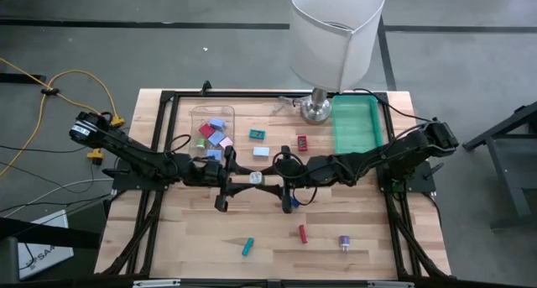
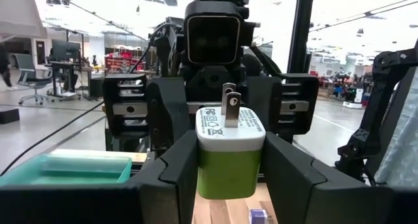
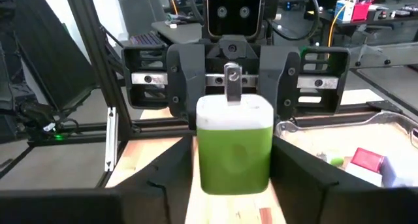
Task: Pick & Place Office items
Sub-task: Put the green charger adapter into the transparent bin
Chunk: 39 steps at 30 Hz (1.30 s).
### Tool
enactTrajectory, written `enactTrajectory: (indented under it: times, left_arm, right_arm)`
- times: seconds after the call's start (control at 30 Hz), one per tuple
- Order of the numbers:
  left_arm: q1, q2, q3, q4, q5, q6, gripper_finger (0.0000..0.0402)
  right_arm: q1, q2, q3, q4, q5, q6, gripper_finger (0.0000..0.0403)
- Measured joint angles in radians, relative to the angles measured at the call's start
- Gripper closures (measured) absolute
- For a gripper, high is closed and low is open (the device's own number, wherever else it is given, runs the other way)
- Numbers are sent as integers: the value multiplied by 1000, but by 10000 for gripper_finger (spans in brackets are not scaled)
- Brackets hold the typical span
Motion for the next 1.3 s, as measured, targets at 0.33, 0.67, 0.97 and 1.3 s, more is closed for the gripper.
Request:
enactTrajectory:
  times: [0.33, 0.67, 0.97, 1.3]
  left_arm:
    - [0, 0, 0, 3, -10, -11, 270]
    - [-11, 0, 0, -1, -141, -20, 270]
    - [-64, -79, 0, -228, -767, -32, 270]
    - [-111, -131, 0, -376, -1171, -31, 270]
  right_arm:
    - [0, 0, 0, -35, 4, 3, 152]
    - [0, 0, 0, -173, 7, 86, 142]
    - [9, 0, 0, -312, 8, 232, 143]
    - [53, 0, 0, -312, 8, 241, 144]
